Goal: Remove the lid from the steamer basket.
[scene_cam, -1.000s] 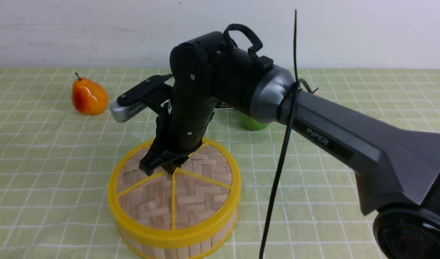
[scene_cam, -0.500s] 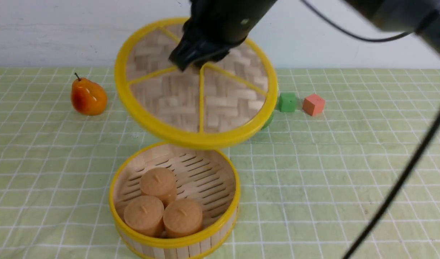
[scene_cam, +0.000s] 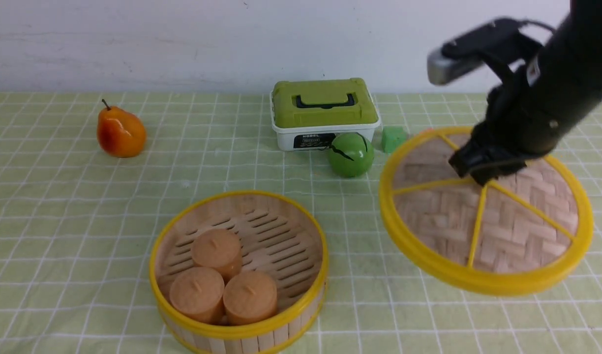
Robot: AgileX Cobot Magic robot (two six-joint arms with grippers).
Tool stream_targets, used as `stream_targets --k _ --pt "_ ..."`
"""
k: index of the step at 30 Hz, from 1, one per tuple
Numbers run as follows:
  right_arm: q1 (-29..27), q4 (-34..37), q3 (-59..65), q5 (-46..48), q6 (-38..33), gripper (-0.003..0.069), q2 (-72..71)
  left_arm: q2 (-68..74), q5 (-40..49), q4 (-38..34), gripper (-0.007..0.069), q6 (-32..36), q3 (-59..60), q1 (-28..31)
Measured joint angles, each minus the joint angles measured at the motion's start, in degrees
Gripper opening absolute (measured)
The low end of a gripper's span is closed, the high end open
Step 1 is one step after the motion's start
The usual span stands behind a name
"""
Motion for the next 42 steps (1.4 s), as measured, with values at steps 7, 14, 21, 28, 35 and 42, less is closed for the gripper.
stream_targets --k 7,14,21,28,35,42 --pt "-1.3 2.4 13.6 -18.8 0.4 0.0079 3.5 0.0 0.0 0.0 0.0239 0.0 0.0 0.0" --pt "-1.4 2.8 14.6 -23.6 1.7 0.0093 10.1 0.0 0.0 0.0 0.0239 0.0 0.0 0.0" --pt "-1.4 2.8 14.6 -23.2 2.3 0.0325 8.9 0.0 0.0 0.0 0.0239 0.0 0.0 0.0" --pt "-1.4 2.8 15.3 -16.1 2.3 0.0407 -11.9 0.0 0.0 0.0 0.0239 0.0 0.0 0.0" --pt "-1.4 2.8 25.1 -13.9 2.3 0.0231 -39.9 0.0 0.0 0.0 0.0239 0.0 0.0 0.0" --pt "-1.4 0.0 35.4 -13.9 8.5 -0.001 -62.4 0.0 0.0 0.0 0.0239 0.0 0.0 0.0"
